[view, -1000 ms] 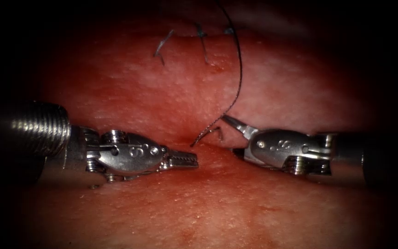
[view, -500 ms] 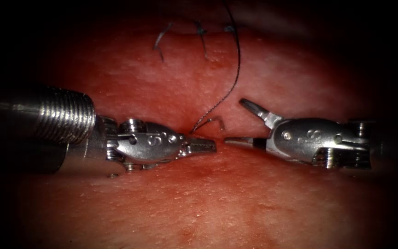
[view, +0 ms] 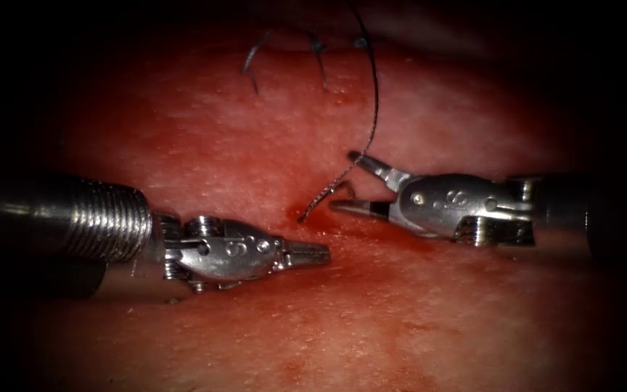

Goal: Wound Closure

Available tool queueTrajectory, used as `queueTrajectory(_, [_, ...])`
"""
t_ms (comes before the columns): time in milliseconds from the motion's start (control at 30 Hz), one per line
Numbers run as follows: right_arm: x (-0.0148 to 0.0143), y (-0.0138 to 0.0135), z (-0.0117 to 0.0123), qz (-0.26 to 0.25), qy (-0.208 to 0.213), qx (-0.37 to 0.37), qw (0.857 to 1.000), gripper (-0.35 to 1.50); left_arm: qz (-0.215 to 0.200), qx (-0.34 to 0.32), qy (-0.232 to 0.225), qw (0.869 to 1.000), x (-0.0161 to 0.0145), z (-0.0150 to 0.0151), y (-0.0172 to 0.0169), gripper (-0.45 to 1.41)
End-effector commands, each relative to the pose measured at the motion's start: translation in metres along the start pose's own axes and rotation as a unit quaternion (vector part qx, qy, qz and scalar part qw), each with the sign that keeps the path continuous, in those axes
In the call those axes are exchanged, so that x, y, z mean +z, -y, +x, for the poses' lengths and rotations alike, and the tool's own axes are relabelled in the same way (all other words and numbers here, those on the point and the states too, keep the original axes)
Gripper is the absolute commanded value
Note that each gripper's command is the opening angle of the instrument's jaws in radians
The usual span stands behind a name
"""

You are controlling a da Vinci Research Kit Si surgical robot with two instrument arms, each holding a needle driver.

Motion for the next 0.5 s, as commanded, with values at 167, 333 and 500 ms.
queueTrajectory(167, [0.0012, 0.0004, -0.0010, 0.003, -0.004, 0.026, 1.000, -0.35, -0.001, 0.001, -0.001, 1.000, 0.0007, -0.0001, -0.0001, -0.21])
queueTrajectory(333, [0.0010, -0.0002, -0.0017, 0.013, -0.018, 0.024, 0.999, -0.35, -0.001, 0.001, -0.001, 1.000, 0.0007, -0.0001, -0.0001, -0.21])
queueTrajectory(500, [-0.0002, -0.0019, -0.0017, 0.039, -0.074, -0.037, 0.996, -0.35, -0.002, 0.000, -0.001, 1.000, 0.0007, 0.0001, 0.0003, -0.21])
